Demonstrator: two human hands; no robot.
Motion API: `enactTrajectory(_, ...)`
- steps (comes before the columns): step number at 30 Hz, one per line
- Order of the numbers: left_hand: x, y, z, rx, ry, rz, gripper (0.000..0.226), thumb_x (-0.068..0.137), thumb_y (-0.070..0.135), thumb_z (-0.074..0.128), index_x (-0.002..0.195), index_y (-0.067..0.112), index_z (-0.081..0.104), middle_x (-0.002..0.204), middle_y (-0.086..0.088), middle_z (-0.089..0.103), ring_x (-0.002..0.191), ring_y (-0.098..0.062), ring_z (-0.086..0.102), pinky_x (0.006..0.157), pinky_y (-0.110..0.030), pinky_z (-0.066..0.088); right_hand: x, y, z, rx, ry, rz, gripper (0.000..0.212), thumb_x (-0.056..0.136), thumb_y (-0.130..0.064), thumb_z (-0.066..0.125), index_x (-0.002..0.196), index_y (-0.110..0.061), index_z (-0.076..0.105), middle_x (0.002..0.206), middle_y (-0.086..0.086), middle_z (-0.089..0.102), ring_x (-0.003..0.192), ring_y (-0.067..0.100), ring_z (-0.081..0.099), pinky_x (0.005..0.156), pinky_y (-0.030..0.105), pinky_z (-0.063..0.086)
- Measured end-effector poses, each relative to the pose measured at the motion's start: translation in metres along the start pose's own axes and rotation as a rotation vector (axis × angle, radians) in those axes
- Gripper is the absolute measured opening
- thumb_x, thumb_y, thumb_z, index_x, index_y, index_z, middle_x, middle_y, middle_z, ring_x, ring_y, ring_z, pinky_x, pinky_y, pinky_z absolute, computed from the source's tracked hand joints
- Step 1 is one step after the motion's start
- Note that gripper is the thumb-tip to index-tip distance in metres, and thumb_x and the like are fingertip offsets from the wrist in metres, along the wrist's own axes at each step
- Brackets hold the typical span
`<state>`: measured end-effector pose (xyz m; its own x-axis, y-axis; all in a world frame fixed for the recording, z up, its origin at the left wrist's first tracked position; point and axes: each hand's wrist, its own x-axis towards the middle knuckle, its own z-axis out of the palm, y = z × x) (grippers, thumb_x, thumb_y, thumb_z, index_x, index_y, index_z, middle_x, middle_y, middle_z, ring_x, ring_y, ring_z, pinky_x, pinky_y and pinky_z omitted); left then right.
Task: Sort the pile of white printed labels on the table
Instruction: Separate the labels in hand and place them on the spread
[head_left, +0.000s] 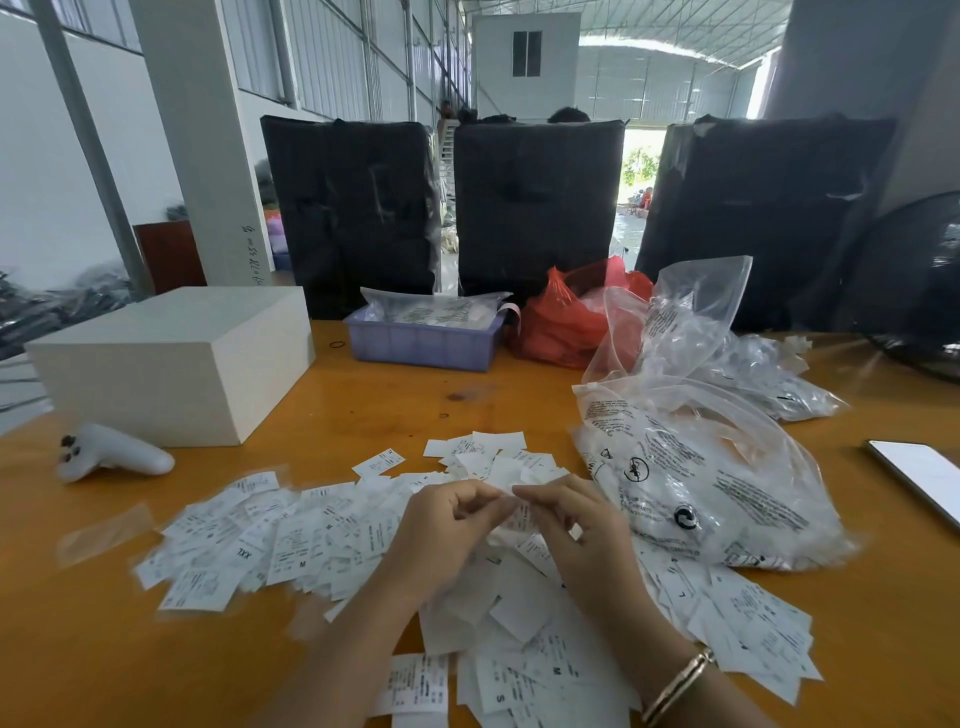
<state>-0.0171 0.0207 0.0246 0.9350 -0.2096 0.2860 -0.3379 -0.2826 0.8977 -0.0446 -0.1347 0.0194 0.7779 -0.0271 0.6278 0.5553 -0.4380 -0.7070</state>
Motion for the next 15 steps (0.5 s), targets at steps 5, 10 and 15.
enactTrajectory(5, 0.0002, 0.003, 0.0002, -0.111, 0.038, -0.044, 0.006, 0.082, 0.034, 0.068, 0.078, 0.034, 0.073, 0.077, 0.012, 0.074, 0.075, -0.001, 0.068, 0.066, -0.01, 0.049, 0.0003, -0.0032, -0.0043, 0.25, 0.055, 0.239, 0.034, 0.09, 0.002, 0.056, 0.09, -0.03, 0.068, 0.085, 0.001, 0.063, 0.054, 0.013, 0.064, 0.05, 0.018, 0.047)
enactTrajectory(10, 0.003, 0.0037, -0.0047, -0.272, 0.117, -0.135, 0.005, 0.08, 0.02, 0.074, 0.083, 0.024, 0.074, 0.08, 0.008, 0.075, 0.077, -0.002, 0.07, 0.067, -0.01, 0.05, 0.0008, -0.0056, -0.0057, 0.507, 0.154, 0.427, 0.029, 0.091, -0.001, 0.055, 0.101, -0.025, 0.068, 0.077, -0.003, 0.071, 0.061, 0.018, 0.068, 0.057, 0.02, 0.052)
enactTrajectory(15, 0.0024, 0.0043, -0.002, -0.309, 0.129, -0.15, 0.01, 0.076, 0.017, 0.077, 0.085, 0.02, 0.074, 0.081, 0.011, 0.075, 0.078, 0.0, 0.069, 0.065, -0.007, 0.049, -0.0002, -0.0091, -0.0019, 0.55, 0.124, 0.401, 0.03, 0.09, 0.0, 0.057, 0.107, -0.024, 0.064, 0.078, -0.001, 0.071, 0.067, 0.018, 0.069, 0.06, 0.018, 0.052)
